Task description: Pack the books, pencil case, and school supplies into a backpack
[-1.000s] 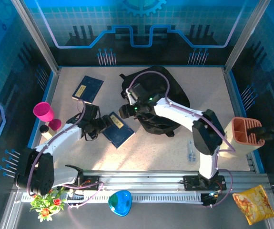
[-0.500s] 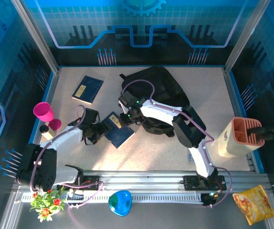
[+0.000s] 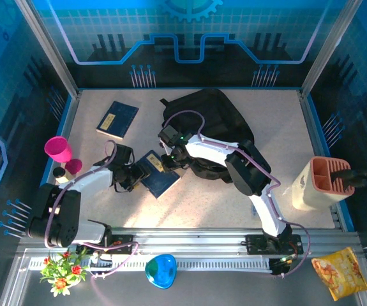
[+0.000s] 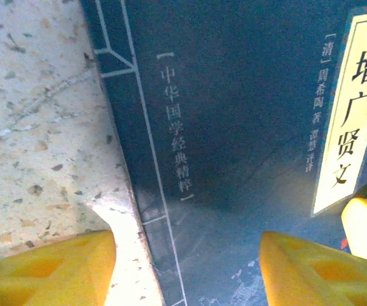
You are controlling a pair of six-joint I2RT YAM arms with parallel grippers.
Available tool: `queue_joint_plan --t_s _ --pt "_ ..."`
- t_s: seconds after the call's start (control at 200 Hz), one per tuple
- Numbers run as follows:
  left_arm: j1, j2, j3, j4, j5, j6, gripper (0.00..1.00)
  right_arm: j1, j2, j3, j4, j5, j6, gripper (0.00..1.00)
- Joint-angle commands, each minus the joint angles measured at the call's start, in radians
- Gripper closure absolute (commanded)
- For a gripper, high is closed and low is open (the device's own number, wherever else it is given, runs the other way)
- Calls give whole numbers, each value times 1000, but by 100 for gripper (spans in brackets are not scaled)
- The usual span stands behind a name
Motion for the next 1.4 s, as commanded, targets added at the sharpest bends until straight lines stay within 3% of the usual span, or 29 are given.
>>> queue_joint_plan --t_s 0.0,0.305,0.855,1.196,1.396 --pt "-2 28 -26 89 88 3 44 -7 31 -9 -23 -29 25 70" --pt "-2 -52 -33 152 158 58 55 -33 31 -47 9 -84 65 74" --pt "-2 -149 -153 466 291 28 56 -55 35 -85 43 -136 118 80" --pt "-2 -143 -223 589 272 -30 56 -66 44 -102 31 -93 134 85" --pt "-2 -141 -222 451 136 -81 51 -65 49 -110 23 -64 144 85"
